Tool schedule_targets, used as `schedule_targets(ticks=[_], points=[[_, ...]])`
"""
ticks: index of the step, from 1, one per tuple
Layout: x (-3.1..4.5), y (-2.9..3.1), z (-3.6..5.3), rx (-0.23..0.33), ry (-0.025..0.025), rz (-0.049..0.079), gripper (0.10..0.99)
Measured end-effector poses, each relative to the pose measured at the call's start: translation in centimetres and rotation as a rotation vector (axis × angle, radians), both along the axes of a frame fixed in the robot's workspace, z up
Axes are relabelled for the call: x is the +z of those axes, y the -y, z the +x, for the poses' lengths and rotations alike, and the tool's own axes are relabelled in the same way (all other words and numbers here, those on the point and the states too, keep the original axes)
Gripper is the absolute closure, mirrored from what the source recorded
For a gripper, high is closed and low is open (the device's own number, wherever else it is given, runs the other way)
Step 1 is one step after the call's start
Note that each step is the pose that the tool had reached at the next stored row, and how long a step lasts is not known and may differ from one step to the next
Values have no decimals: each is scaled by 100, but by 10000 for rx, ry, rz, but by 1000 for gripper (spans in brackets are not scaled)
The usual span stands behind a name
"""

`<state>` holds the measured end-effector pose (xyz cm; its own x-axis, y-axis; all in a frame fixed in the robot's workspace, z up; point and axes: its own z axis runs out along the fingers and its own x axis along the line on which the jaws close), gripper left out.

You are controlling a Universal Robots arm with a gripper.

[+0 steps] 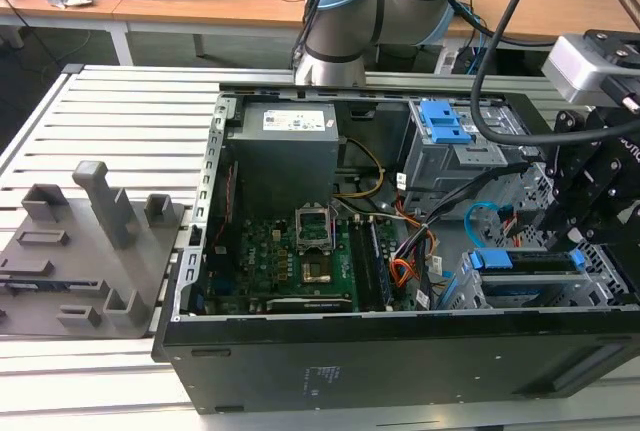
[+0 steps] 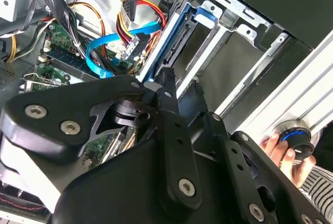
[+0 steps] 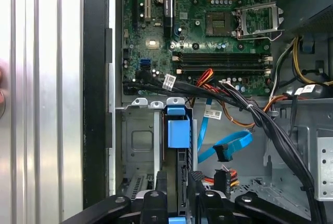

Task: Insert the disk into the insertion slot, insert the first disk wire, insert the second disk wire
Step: 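Insert the first disk wire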

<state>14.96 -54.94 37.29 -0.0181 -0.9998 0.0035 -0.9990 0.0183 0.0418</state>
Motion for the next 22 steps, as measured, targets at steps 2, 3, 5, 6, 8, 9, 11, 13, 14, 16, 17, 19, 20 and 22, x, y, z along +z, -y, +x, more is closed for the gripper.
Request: schedule_targets(ticks=[2,3,5,6,8,9,11,13,14,16,17,19,20,22], points=[[0,-6,132,0,-4,0,784],[0,-10,177,0,-4,0,784],[0,-15,215,1,-4,0,784],[0,-18,231,0,-4,0,784],[0,-44,258,1,-4,0,784],[0,-67,267,0,-5,1,784],[0,-145,302,0,-4,0,784],[0,-211,312,-1,-4,-1,784],[-1,-232,312,-1,-4,0,784],[-6,-275,305,-1,-4,0,784],[-10,-300,298,-2,-5,1,784],[-25,-349,268,-5,-4,-1,784],[-35,-364,249,-7,-4,-3,784],[-60,-386,205,-13,-4,-12,784]])
